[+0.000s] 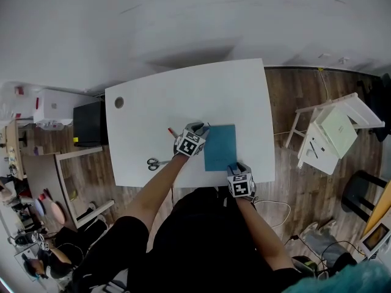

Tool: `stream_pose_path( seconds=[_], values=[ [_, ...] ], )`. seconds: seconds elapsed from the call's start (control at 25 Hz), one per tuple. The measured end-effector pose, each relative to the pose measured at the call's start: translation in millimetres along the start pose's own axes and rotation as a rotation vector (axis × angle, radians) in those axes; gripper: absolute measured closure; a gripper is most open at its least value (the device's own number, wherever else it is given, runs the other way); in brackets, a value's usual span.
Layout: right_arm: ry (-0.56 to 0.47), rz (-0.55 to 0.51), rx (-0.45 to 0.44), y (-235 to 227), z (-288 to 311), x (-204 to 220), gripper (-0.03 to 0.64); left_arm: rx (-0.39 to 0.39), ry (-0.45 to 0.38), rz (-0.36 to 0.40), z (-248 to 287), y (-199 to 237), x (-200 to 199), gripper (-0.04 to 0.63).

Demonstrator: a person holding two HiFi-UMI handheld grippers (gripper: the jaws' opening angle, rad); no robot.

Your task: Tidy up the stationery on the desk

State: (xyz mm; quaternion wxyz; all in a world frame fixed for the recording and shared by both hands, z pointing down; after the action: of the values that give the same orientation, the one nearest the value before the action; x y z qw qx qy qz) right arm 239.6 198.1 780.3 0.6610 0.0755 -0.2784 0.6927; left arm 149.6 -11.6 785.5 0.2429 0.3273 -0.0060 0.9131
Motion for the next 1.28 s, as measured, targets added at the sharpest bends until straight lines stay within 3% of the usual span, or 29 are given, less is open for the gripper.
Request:
stream_pose_path(
  seconds=[0.12,0.28,0.48,0.64,0.84,1.12,1.28],
  values=[
    [0.005,-0.039,-0.013,-1.8,3.5,-1.2,0.462,-0.003,0.030,0.038,0.3,0.2,2.7,0.476],
    [0.053,-0.090,-0.028,-4.9,0.7,-4.4,0.454,-0.039,0.065,0.025,-1.5,-4.4,5.2,0.480],
    [0.062,-0.166,0.008,-23.3,-2.7,-15.7,0.456,-0.089,0.075,-0.089,-10.0,-4.0,16.1,0.482],
    [0.060,-0.197,0.015,-39.4,-1.1,-29.2,0.454,-0.129,0.116,-0.047,-21.2,-8.2,28.3,0.483],
    [0.055,-0.234,0.035,-50.8,5.0,-47.0,0.456,-0.170,0.139,-0.053,-32.7,-13.1,46.0,0.483],
    [0.031,-0.321,0.042,-67.3,22.5,-91.5,0.461,-0.157,0.127,-0.201,-44.3,-16.5,68.3,0.485],
    [0.030,-0.441,0.072,-62.3,33.9,-110.1,0.476,-0.138,0.135,-0.111,-54.7,-30.8,80.7,0.485]
  ],
)
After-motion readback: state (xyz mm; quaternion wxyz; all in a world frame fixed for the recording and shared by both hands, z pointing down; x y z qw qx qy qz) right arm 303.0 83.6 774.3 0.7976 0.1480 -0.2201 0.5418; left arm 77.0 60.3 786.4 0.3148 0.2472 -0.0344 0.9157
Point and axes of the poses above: the fingertips, and each gripper's own axes: z forward along the fingers, y to its left, x out of its underside, the point moved 4 cm from there along -z, backward along the fingers, and after that the axes turned 3 degrees about -y, right-handed, at the moved point
